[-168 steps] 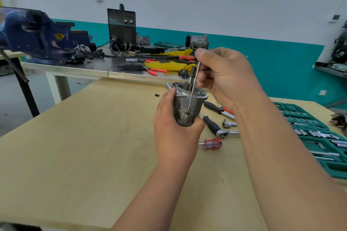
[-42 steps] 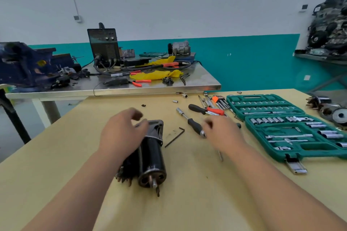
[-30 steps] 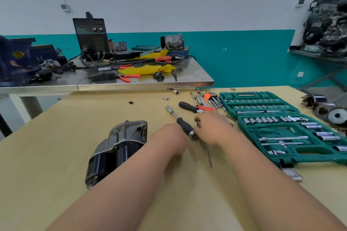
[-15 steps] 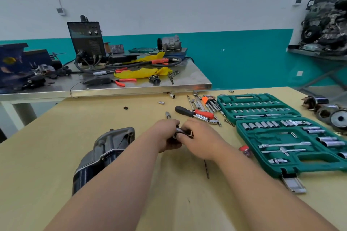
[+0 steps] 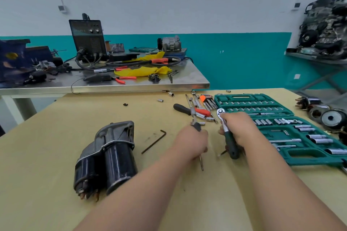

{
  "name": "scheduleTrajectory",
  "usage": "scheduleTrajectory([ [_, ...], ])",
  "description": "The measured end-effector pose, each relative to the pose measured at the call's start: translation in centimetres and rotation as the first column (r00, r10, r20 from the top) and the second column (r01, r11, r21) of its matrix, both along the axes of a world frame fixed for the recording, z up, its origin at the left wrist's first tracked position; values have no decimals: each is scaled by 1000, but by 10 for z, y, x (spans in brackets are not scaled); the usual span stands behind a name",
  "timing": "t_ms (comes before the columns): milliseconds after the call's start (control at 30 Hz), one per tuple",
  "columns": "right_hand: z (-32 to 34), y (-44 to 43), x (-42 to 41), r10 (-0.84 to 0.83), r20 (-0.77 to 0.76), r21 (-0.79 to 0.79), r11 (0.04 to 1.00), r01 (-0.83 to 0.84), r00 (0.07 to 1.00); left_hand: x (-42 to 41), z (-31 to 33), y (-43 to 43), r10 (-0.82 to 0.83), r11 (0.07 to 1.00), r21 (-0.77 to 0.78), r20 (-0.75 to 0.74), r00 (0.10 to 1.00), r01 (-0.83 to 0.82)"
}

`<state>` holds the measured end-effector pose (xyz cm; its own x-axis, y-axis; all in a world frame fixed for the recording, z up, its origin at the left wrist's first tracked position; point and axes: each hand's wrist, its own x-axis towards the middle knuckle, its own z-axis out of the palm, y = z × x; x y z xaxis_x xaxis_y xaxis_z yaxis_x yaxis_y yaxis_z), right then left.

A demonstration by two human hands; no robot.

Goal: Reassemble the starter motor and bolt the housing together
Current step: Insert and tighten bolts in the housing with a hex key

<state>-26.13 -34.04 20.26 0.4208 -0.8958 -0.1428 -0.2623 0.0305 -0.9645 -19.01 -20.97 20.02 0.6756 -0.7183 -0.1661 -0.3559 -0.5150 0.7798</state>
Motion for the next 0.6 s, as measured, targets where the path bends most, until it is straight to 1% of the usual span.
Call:
scheduleTrajectory([
  [33, -3, -3, 1, 6, -20, -30, 1000, -6, 1000, -10, -8, -5, -17, 1000, 23, 73, 997, 15],
  [100, -3, -3, 0, 11, -88, -195, 980, -28, 996, -23, -20, -9, -37, 999, 27, 217, 975, 32],
  [133, -2, -3, -2, 5, -126, -291, 956, -42, 992, -25, -24, -8, -54, 999, 12, 290, 956, 53],
  [200, 0, 0, -6, -29, -267, -448, 889, -97, 963, -22, -31, -2, -68, 997, 2, 431, 900, 75],
  [233, 1, 1, -9, -41, -382, -494, 853, -167, 923, -17, -34, 2, -56, 998, 7, 496, 867, 60],
  [267, 3, 3, -12, -40, -519, -504, 821, -268, 854, -13, -37, 7, -38, 999, 18, 546, 837, 34],
  [300, 5, 5, -15, -17, -641, -474, 795, -378, 767, -9, -38, 11, -26, 999, 40, 578, 816, 4],
  [333, 7, 9, -18, 29, -735, -411, 775, -479, 677, -7, -39, 14, -26, 997, 76, 591, 806, -23],
  [400, 8, 18, -23, 93, -855, -286, 737, -613, 510, -6, -39, 17, -60, 986, 163, 583, 810, -44],
  [433, 8, 23, -25, 70, -898, -261, 711, -653, 435, -7, -39, 18, -76, 980, 192, 571, 817, -43],
  [467, 8, 27, -26, 20, -925, -262, 690, -675, 379, -7, -38, 18, -84, 976, 212, 561, 823, -44],
  [533, 8, 36, -29, -57, -947, -272, 667, -693, 317, -9, -36, 19, -91, 970, 238, 555, 827, -53],
  [600, 13, 43, -34, 9, -951, -221, 677, -702, 308, -9, -34, 19, -102, 960, 271, 565, 819, -68],
])
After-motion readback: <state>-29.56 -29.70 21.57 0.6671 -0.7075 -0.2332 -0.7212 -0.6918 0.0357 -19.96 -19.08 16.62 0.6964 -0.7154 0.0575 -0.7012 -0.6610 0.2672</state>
